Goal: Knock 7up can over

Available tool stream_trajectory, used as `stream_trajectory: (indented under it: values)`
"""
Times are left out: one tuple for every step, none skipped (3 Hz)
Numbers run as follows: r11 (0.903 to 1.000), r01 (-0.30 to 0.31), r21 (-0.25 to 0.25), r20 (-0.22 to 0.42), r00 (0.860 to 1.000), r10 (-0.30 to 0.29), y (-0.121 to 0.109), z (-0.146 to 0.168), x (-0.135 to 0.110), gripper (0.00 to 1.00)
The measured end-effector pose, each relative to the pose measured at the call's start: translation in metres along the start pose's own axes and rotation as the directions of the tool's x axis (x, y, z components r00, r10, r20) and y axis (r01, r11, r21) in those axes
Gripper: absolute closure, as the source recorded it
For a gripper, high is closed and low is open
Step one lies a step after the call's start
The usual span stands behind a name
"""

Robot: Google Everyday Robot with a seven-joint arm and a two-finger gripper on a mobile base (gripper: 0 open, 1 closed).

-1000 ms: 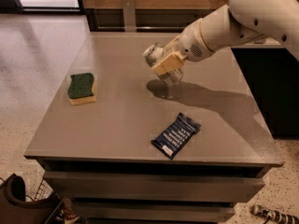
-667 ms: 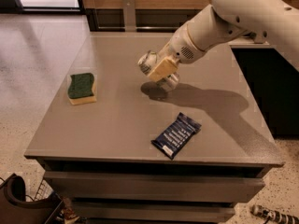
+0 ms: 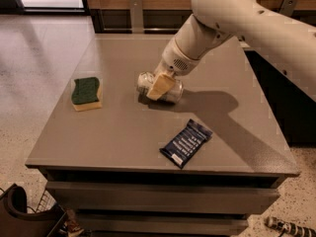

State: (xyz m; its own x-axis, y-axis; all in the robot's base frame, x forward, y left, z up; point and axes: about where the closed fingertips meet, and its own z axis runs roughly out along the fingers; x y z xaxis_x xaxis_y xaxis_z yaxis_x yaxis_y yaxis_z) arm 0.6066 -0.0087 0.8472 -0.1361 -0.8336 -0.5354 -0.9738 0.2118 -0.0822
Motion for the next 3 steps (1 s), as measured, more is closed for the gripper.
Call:
stream_trajectory:
  values:
    - [0.9988, 0.017, -0.046, -0.026, 1.000, -0.018, 0.0065, 0.0279, -0.0073, 0.75]
    - [0.9987, 0.017, -0.047, -0.026, 0.999, -0.019, 0.0065, 0.0261, -0.0089, 0.44]
    - [0.9987, 0.018, -0.049, -0.026, 0.999, -0.019, 0.0070, 0.0268, -0.0092, 0.22]
